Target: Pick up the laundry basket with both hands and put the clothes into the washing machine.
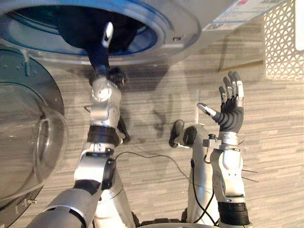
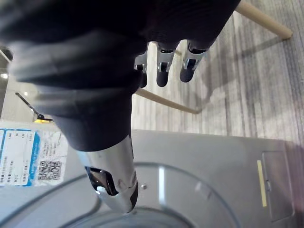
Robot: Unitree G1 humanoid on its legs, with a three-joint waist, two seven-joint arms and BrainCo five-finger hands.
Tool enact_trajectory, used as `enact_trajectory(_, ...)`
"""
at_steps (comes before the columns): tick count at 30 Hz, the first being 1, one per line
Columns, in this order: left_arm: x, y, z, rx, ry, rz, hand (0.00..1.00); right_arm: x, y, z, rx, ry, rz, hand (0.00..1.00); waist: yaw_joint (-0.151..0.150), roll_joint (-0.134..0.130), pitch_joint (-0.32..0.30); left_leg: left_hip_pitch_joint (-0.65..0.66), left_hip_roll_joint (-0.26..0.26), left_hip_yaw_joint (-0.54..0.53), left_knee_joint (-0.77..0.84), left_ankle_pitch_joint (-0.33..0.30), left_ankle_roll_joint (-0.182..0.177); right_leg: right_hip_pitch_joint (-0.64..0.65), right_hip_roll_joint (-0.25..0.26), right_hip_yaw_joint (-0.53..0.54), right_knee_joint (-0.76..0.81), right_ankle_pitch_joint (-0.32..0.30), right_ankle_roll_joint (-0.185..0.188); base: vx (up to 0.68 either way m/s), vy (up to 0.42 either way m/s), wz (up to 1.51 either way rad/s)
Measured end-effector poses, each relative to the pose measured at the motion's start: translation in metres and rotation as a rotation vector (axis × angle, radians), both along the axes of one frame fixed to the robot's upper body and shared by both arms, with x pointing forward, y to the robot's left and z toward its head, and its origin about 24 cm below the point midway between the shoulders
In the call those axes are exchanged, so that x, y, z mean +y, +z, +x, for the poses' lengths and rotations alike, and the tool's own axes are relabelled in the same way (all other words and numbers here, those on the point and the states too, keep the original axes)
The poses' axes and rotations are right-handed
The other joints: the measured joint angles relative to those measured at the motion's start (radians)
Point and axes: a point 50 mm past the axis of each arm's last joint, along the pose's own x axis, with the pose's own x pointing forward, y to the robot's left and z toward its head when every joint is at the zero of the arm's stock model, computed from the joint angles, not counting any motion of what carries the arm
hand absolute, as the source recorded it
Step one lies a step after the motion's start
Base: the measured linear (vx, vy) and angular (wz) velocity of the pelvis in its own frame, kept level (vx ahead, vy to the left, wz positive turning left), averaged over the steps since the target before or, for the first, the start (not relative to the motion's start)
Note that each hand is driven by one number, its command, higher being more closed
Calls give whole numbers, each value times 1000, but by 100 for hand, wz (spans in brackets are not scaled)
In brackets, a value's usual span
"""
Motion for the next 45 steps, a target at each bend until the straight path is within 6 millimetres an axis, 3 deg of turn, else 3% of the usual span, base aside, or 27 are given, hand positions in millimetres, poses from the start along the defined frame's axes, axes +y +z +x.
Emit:
enact_trajectory(10, -2, -33, -18, 55, -73, -3, 0, -9, 0, 0, 5, -14, -59, 0, 26, 1, 0, 12, -17, -1, -26, 14, -3, 12, -19, -9, -5, -3, -5, 0, -39, 7)
enact_trajectory(16, -1, 0, -30, -77, 6, 170, 0, -11, 0, 0, 5, -23, -70, 0, 44, 5, -1, 11, -19, -8, -31, 19, -12, 16, -26, -21, -5, -10, -17, 7, -41, 3)
enact_trajectory(20, -12, 23, -44, -182, 110, 277, 0, -11, 1, -1, -2, -30, -81, 0, 51, 6, -2, 11, -20, -12, -32, 20, -13, 18, -26, -25, -5, -12, -20, 12, -25, 1)
enact_trajectory(22, -20, 24, -54, -209, 153, 281, 0, -10, 0, -1, -3, -33, -78, 0, 49, 13, -6, 11, -29, -15, -32, 20, -13, 22, -31, -28, -5, -15, -18, 11, -26, 8)
enact_trajectory(27, -23, 3, -73, -167, 188, 259, 0, -12, -10, -3, 32, -44, -75, 0, 51, 49, -29, 14, -40, -30, -36, 20, -13, 46, -35, -46, -10, -22, -16, 5, -21, 9)
enact_trajectory(34, -8, -40, -92, -22, 219, 264, 0, -14, -26, 1, 103, -49, -76, 0, 60, 53, -54, 68, -57, -30, -90, 37, -38, 89, -49, -58, -31, -32, -25, 14, -52, 10)
enact_trajectory(45, -7, -46, -94, -3, 205, 273, 0, -16, -29, 2, 114, -56, -82, 0, 70, 53, -54, 103, -68, -37, -135, 53, -54, 128, -51, -79, -60, -35, -31, 8, -21, 4)
